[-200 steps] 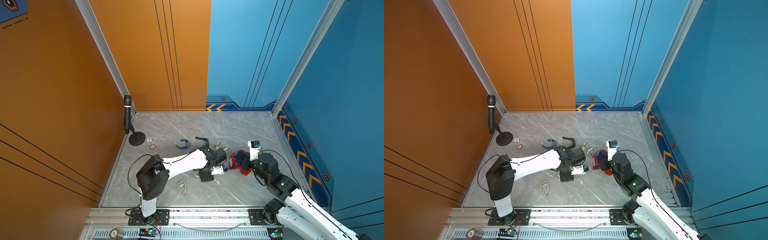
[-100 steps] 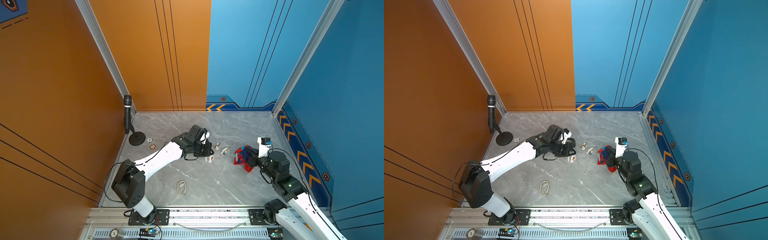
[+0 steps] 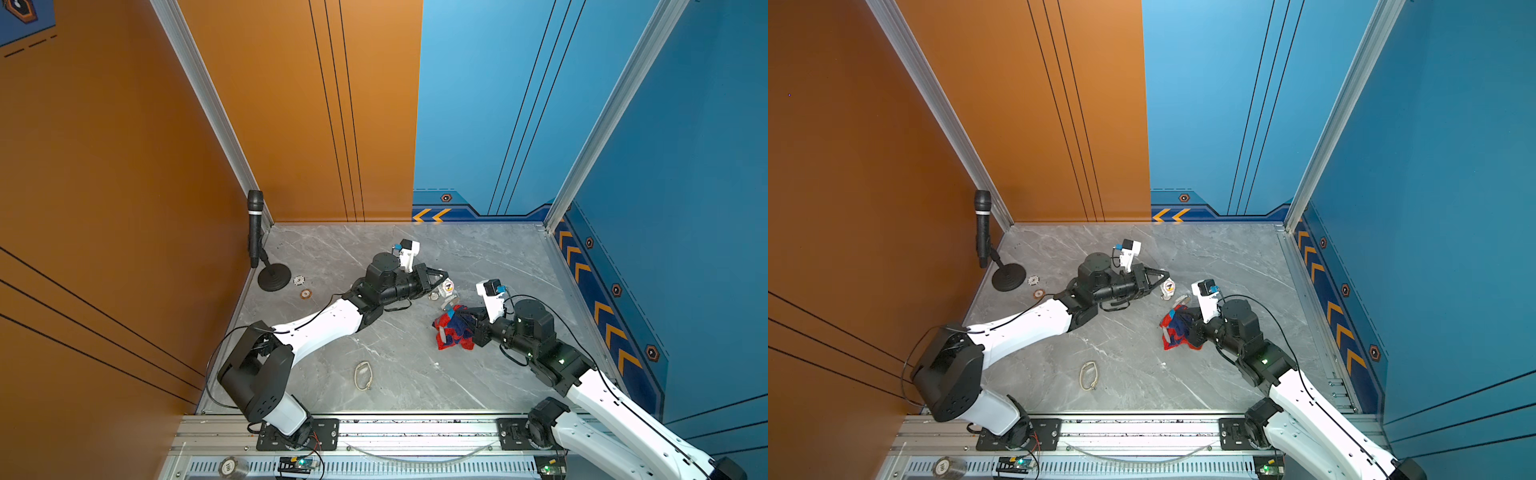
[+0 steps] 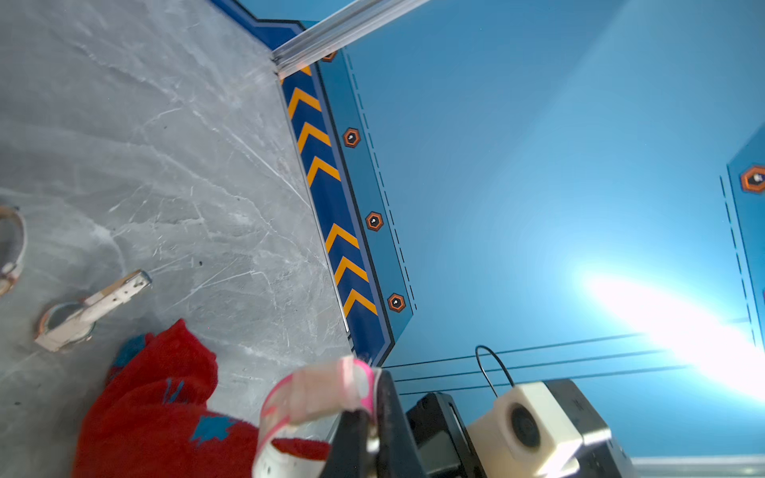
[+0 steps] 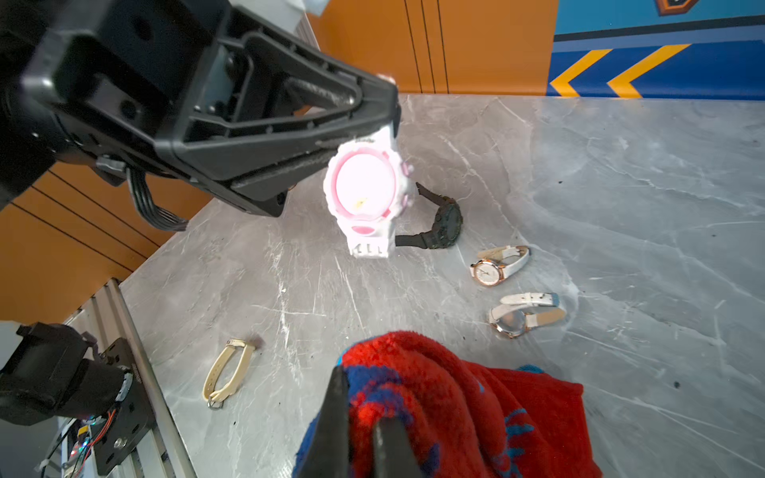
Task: Wipe the watch dial
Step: Wipe the dirt from the watch dial.
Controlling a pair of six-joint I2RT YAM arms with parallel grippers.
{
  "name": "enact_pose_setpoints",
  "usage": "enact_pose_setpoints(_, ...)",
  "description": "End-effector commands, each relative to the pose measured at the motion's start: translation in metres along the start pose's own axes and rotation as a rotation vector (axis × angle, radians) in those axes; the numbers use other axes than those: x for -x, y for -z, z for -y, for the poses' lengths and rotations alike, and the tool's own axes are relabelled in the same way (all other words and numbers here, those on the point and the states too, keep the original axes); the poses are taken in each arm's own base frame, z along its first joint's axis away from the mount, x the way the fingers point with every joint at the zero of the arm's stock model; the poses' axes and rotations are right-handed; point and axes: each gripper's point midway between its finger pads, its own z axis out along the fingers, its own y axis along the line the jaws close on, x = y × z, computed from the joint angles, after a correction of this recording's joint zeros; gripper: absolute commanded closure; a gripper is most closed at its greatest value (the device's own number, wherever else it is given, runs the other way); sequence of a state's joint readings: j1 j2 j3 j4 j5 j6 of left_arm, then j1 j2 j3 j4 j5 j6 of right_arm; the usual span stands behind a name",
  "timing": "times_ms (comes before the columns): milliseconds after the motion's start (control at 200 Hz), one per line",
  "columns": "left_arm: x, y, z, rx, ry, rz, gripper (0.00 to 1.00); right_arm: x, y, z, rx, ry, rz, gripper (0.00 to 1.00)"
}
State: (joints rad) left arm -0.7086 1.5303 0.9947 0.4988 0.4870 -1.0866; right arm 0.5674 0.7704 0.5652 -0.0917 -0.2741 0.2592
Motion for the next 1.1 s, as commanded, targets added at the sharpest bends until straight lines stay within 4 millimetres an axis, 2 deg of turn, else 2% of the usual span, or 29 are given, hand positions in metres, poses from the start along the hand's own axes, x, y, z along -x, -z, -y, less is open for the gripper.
enact_pose_setpoints(0,-0.014,0.008,0.007,-0.026,-0.137,-0.044,1.0,0.037,0.004,-0.007,0.001,0.033,0.121,1.0)
enact_pose_setpoints(135,-0.021,0.013,0.002,-0.007,-0.183,-0.06,1.0,0.042,0.002,-0.003,-0.024,0.003,0.139,1.0)
enact_pose_setpoints(355,-0.037,0.01,-0.005,0.087,-0.284,-0.109,1.0,0.045,-0.004,-0.011,0.007,-0.043,0.146,1.0)
enact_pose_setpoints(736,-0.04,0.014,-0.005,0.199,-0.379,-0.088,1.0,0.041,-0.014,-0.027,0.032,-0.032,0.134,1.0)
enact_pose_setpoints(776,-0.043,0.016,-0.01,0.229,-0.386,-0.095,1.0,0.041,-0.015,-0.029,0.036,-0.032,0.132,1.0)
enact_pose_setpoints(921,-0.034,0.029,-0.011,0.296,-0.426,-0.053,1.0,0.041,-0.015,-0.028,0.023,-0.028,0.132,1.0)
enact_pose_setpoints(996,-0.033,0.038,-0.02,0.361,-0.447,-0.054,1.0,0.041,-0.014,-0.027,0.021,-0.025,0.135,1.0)
enact_pose_setpoints(1016,-0.026,0.038,-0.009,0.35,-0.46,-0.033,1.0,0.041,-0.014,-0.027,0.021,-0.025,0.135,1.0)
enact_pose_setpoints(1092,-0.025,0.041,-0.009,0.362,-0.465,-0.034,1.0,0.04,-0.015,-0.028,0.027,-0.027,0.13,1.0)
